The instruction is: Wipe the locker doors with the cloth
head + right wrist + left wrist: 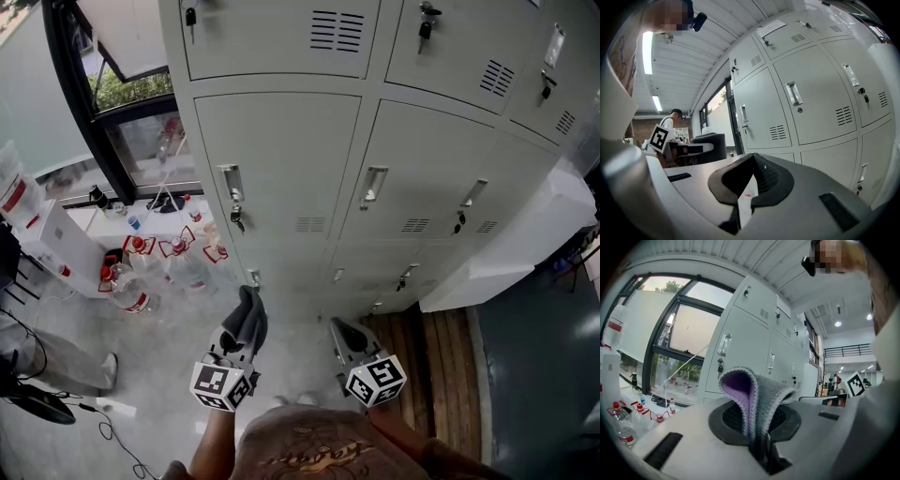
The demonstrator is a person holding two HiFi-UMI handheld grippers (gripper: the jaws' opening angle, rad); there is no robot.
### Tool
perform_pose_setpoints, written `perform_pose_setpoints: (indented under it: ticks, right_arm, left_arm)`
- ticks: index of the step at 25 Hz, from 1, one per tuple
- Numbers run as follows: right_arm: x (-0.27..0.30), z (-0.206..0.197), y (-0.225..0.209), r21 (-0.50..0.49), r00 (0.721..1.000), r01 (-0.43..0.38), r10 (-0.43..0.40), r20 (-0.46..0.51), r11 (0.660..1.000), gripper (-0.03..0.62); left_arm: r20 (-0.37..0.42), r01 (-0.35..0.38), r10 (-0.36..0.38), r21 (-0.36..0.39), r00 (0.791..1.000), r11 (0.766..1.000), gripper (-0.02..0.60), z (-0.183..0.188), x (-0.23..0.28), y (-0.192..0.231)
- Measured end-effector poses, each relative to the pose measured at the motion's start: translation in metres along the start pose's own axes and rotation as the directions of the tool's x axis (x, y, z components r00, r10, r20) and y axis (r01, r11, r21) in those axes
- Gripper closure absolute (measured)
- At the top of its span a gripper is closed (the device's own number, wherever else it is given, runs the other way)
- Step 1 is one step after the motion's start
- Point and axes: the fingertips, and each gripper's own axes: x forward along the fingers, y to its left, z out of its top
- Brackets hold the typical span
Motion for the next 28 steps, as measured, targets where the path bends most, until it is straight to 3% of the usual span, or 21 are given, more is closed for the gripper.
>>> perform_pose_setpoints:
  ticks: [4,28]
  right_arm:
    - [0.001,0.001,0.004,-0.006,1.0,-0.006,0.006,0.001,1.0,0.595]
    - [0.008,0.005,0.014,-0.002,1.0,-0.024,0.024,0.009,1.0,0.595]
  left_arm:
    - [-0.004,-0.009,0.009,-0.026,1.0,1.0,0.54,0.001,-0.002,0.002]
    - [-0.022,0.01,-0.01,-0.011,1.0,1.0,0.54,0.0,-0.008,-0.004]
